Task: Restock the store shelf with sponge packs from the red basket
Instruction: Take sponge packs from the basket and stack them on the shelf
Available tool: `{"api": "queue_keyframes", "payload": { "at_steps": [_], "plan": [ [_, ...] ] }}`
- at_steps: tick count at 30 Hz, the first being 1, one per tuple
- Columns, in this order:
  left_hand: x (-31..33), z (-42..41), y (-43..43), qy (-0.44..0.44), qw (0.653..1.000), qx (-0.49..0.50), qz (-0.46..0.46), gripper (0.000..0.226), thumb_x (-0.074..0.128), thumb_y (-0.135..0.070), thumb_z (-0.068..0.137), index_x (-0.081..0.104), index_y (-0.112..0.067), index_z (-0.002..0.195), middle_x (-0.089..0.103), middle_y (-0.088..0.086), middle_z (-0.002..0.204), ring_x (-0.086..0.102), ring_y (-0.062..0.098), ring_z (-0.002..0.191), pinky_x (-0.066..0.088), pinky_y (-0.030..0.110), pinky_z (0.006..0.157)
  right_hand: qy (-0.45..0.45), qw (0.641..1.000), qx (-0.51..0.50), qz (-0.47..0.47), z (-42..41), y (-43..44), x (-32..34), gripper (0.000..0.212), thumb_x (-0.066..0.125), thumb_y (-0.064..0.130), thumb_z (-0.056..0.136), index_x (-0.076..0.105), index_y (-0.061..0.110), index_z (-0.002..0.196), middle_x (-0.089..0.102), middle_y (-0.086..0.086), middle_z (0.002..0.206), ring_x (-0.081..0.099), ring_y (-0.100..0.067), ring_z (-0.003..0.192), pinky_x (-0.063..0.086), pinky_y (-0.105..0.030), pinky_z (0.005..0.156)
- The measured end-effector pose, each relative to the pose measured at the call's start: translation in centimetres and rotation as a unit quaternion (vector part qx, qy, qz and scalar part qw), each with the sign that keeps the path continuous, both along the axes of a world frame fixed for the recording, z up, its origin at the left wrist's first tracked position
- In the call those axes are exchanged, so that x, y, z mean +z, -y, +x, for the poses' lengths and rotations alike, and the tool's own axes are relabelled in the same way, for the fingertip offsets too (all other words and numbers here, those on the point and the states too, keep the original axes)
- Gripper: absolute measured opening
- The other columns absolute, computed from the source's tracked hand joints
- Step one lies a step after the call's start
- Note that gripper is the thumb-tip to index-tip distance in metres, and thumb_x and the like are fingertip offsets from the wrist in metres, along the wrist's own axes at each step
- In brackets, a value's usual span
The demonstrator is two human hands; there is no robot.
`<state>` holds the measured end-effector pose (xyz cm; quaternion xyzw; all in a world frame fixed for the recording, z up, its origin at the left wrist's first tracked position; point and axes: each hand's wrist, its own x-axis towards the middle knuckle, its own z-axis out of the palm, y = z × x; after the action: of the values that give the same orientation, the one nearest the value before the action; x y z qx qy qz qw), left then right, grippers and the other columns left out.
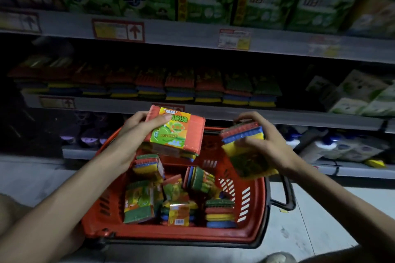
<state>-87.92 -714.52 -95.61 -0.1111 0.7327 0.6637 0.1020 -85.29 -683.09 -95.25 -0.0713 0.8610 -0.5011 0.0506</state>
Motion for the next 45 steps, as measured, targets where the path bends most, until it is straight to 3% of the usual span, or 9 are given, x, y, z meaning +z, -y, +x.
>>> {"api": "queue_keyframes", "payload": {
  "at_steps": [6, 10, 14, 21, 28, 31, 35, 41, 45],
  "plan": [
    [2.3, -0.8, -5.1, -0.033, 0.997, -0.070, -0.009, 0.045, 0.087, -0.050, 0.072, 0.075, -0.029, 0.110, 0.080, 0.001, 0.105, 0.076, 0.019, 0.098, 0.056, 0.043, 0.100, -0.013, 1.000, -0.007, 0.000, 1.0, -3.7, 3.7, 0.034, 0.064, 0.052, 0.088, 0.069, 0.030, 0.113, 0.072, 0.009, 0.108, 0.070, -0.013, 0.100, 0.055, -0.049, 0.095],
    [3.1, -2.2, -10.1, -0.071, 0.995, -0.065, 0.006, 0.037, 0.084, -0.026, 0.082, 0.071, -0.015, 0.114, 0.078, 0.006, 0.101, 0.074, 0.005, 0.074, 0.054, 0.013, 0.063, 0.043, 0.999, 0.015, -0.028, 2.0, -6.1, 4.3, 0.055, 0.067, 0.054, 0.085, 0.053, 0.058, 0.138, 0.058, 0.026, 0.140, 0.061, -0.007, 0.126, 0.048, -0.047, 0.110],
    [3.3, -3.4, -15.1, -0.085, 0.993, -0.077, 0.017, 0.050, 0.092, -0.031, 0.073, 0.069, -0.006, 0.110, 0.078, 0.011, 0.094, 0.073, 0.011, 0.072, 0.055, 0.019, 0.060, 0.086, 0.989, -0.002, -0.119, 3.1, -8.1, 2.8, 0.049, 0.069, 0.045, 0.086, 0.062, 0.042, 0.135, 0.072, 0.005, 0.126, 0.073, -0.019, 0.110, 0.054, -0.050, 0.102],
    [4.0, -5.2, -22.3, -0.148, 0.981, -0.120, -0.037, 0.056, 0.089, -0.054, 0.056, 0.076, -0.020, 0.099, 0.080, 0.005, 0.098, 0.077, 0.020, 0.090, 0.060, 0.038, 0.083, 0.118, 0.949, -0.114, -0.270, 3.6, -10.4, 0.3, 0.040, 0.076, 0.040, 0.088, 0.069, 0.032, 0.126, 0.078, -0.007, 0.112, 0.076, -0.031, 0.099, 0.061, -0.044, 0.089],
    [4.1, -7.3, -27.0, -0.058, 0.959, -0.269, -0.071, 0.088, 0.095, -0.061, 0.046, 0.053, -0.071, 0.123, 0.052, 0.009, 0.141, 0.065, 0.031, 0.119, 0.064, 0.045, 0.082, 0.088, 0.914, -0.214, -0.334, 3.6, -12.7, -0.9, 0.024, 0.071, 0.025, 0.091, 0.074, 0.033, 0.114, 0.080, -0.011, 0.098, 0.076, -0.028, 0.081, 0.062, -0.035, 0.071],
    [4.0, -8.2, -27.9, -0.047, 0.950, -0.283, -0.124, 0.124, 0.100, -0.050, 0.035, 0.030, -0.081, 0.131, 0.044, 0.009, 0.147, 0.061, 0.033, 0.125, 0.062, 0.051, 0.087, 0.077, 0.911, -0.223, -0.337, 3.4, -13.5, -1.5, 0.021, 0.071, 0.025, 0.092, 0.076, 0.037, 0.108, 0.080, -0.010, 0.096, 0.077, -0.027, 0.080, 0.063, -0.034, 0.071],
    [3.7, -7.9, -29.0, -0.083, 0.959, -0.248, -0.110, 0.149, 0.102, -0.041, 0.035, 0.014, -0.054, 0.154, 0.052, 0.003, 0.143, 0.065, 0.024, 0.120, 0.062, 0.050, 0.089, 0.025, 0.919, -0.231, -0.318, 3.1, -14.2, -2.0, 0.020, 0.069, 0.026, 0.094, 0.074, 0.037, 0.110, 0.080, -0.003, 0.101, 0.078, -0.025, 0.089, 0.062, -0.037, 0.078],
    [0.9, -4.5, -32.3, -0.159, 0.985, -0.067, 0.021, 0.085, 0.094, -0.050, 0.059, 0.047, -0.032, 0.127, 0.069, 0.001, 0.118, 0.074, 0.018, 0.102, 0.063, 0.047, 0.086, -0.129, 0.951, -0.276, -0.057, 2.1, -15.6, -2.6, 0.039, 0.057, 0.047, 0.096, 0.056, 0.038, 0.134, 0.066, 0.018, 0.119, 0.065, -0.001, 0.109, 0.056, -0.034, 0.093],
    [0.0, -3.8, -34.3, -0.152, 0.986, -0.063, 0.010, 0.093, 0.085, -0.062, 0.062, 0.045, -0.045, 0.145, 0.048, -0.001, 0.136, 0.065, 0.015, 0.116, 0.061, 0.040, 0.093, -0.156, 0.935, -0.308, -0.087, 1.6, -15.6, -3.4, 0.046, 0.065, 0.038, 0.097, 0.048, 0.040, 0.140, 0.061, 0.014, 0.128, 0.061, -0.004, 0.116, 0.054, -0.035, 0.095]
  ]
}}
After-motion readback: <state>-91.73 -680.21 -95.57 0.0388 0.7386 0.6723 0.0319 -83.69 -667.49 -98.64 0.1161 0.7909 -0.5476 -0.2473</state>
